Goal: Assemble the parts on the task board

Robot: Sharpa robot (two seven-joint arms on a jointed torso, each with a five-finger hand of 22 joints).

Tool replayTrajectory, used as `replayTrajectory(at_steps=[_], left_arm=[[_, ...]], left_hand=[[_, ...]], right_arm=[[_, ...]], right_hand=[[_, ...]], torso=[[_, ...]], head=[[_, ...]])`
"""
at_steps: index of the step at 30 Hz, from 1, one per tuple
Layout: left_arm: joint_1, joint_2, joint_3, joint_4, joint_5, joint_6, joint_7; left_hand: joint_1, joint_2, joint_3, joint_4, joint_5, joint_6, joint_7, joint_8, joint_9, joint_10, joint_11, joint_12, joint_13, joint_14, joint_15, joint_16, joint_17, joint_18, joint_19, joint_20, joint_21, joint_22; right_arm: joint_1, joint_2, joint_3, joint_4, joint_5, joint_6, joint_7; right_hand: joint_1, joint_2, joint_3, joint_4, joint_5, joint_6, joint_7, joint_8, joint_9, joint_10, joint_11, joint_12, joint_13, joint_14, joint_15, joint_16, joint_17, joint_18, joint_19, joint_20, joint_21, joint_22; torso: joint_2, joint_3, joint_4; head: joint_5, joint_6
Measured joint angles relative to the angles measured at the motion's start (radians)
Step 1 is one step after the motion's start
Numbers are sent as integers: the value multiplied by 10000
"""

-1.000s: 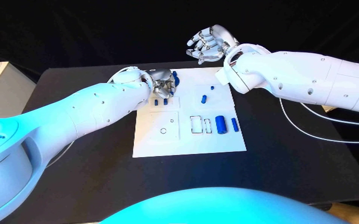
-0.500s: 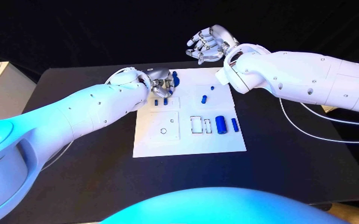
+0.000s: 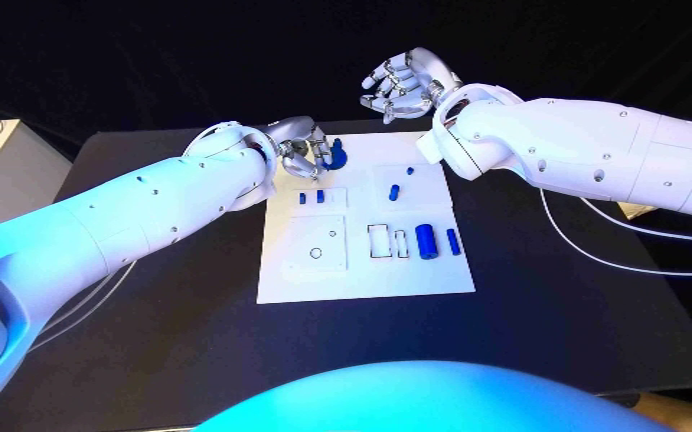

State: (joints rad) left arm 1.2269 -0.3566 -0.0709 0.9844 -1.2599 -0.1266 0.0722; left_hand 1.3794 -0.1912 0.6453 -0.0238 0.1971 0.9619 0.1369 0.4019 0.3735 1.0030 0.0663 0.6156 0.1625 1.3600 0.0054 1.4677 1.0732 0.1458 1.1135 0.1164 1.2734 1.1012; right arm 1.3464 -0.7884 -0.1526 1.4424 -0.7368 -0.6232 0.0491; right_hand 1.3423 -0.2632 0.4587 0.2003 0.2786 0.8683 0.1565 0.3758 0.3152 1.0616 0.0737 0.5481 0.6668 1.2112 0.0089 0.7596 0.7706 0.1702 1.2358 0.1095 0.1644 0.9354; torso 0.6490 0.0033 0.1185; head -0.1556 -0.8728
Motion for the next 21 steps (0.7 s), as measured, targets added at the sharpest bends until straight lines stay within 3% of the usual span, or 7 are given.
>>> replayTrajectory(at_steps=[10, 21], left_arm=[[15, -174, 18, -206, 205, 325, -98], [4, -25, -32, -601, 199, 529, -178]], left_hand=[[-13, 13, -28, 28, 0, 39, -40, -3, -1, 0, 1, -88, -6, 0, 0, -1, 13, 0, 35, -35, 0, 37], [-39, 38, -28, 28, -1, 35, -38, -53, 5, 34, 35, -88, -7, -1, 0, -1, 12, 0, 70, 0, 23, 49]], right_arm=[[0, -21, 0, 2, 0, 10, -6], [-1, -9, 0, -1, 0, 19, -8]], right_hand=[[0, 0, 0, 0, 0, 0, 0, -1, 7, 3, 3, 1, 1, 0, 0, 0, 1, 0, 0, 0, 0, 0], [0, 0, -1, 0, 0, -1, -1, -1, 7, 5, 5, 1, 2, 0, 0, 0, 1, 0, 0, 0, 0, 1]], torso=[[-8, -11, 17], [10, -10, -9]], head=[[26, 0], [75, 0]])
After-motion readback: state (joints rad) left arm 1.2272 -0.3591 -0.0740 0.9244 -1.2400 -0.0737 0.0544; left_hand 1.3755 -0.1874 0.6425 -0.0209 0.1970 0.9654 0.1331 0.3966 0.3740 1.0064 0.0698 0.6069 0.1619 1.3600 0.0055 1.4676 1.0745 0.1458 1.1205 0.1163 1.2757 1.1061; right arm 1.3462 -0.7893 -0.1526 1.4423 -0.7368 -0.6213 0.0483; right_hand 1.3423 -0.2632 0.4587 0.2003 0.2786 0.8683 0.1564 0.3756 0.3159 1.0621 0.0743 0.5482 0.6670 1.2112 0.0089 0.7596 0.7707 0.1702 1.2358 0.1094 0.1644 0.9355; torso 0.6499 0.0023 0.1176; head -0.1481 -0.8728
